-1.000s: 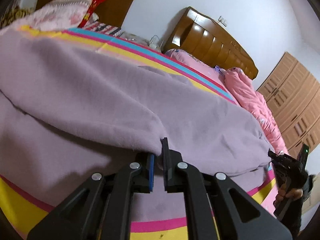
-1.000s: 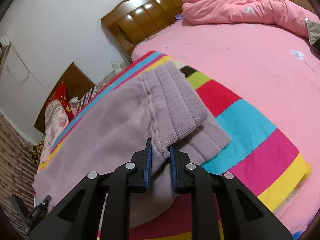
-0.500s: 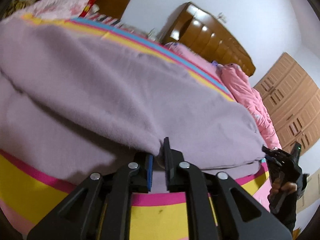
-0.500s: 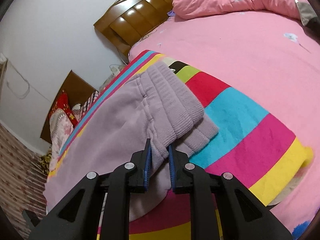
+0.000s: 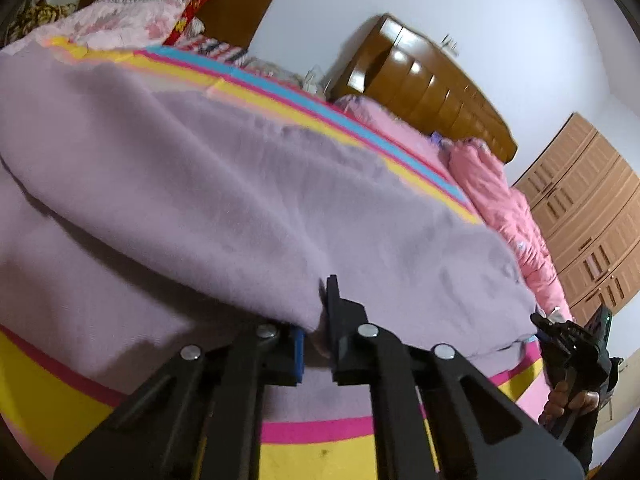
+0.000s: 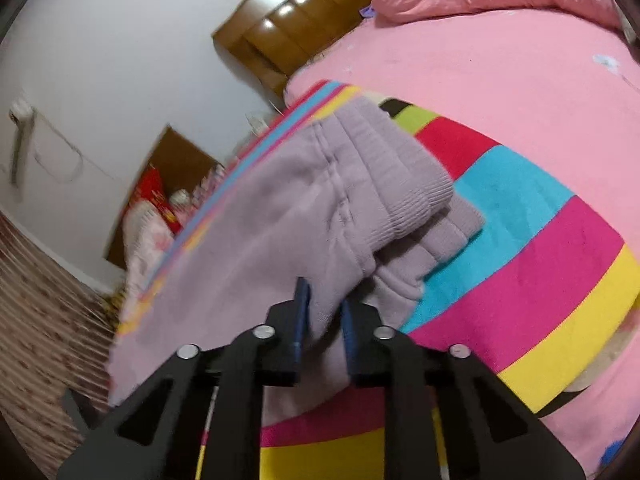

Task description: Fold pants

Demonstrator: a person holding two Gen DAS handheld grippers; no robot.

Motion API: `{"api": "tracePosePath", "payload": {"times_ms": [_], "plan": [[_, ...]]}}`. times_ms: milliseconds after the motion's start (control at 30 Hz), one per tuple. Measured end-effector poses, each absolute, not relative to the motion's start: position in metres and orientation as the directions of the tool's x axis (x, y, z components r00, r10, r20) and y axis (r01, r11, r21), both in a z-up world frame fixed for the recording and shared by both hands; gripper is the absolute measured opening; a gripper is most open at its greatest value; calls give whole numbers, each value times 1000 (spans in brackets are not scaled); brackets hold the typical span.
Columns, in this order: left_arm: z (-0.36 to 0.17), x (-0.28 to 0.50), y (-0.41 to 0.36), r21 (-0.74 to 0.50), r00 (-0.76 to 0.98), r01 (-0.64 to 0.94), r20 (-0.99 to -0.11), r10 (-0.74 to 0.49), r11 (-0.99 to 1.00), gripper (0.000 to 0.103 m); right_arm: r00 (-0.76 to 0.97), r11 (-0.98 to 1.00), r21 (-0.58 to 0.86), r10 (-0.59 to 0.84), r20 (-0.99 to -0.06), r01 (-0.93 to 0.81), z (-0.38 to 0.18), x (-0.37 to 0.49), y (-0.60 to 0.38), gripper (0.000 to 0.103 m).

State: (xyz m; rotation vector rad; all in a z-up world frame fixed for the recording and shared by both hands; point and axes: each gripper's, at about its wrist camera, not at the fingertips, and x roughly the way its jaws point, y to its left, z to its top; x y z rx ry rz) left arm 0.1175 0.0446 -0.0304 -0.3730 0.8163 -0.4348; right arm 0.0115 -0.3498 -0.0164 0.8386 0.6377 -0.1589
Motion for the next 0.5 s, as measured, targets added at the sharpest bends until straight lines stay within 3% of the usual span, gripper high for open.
{"api": "tracePosePath", "payload": {"times_ms": [133, 300, 500], "plan": [[0, 103, 56, -472, 646, 259, -564, -515, 843, 8, 834, 710, 629, 107, -542, 318, 18, -10, -342, 11], [-35, 103, 50, -436, 580, 225, -658, -480, 871, 8, 760, 716, 578, 101, -642, 393, -16, -9, -343, 11], [-41, 102, 50, -408, 585, 230, -667, -460, 884, 14, 767, 694, 603, 114, -631, 393, -28, -11, -346, 11]]}}
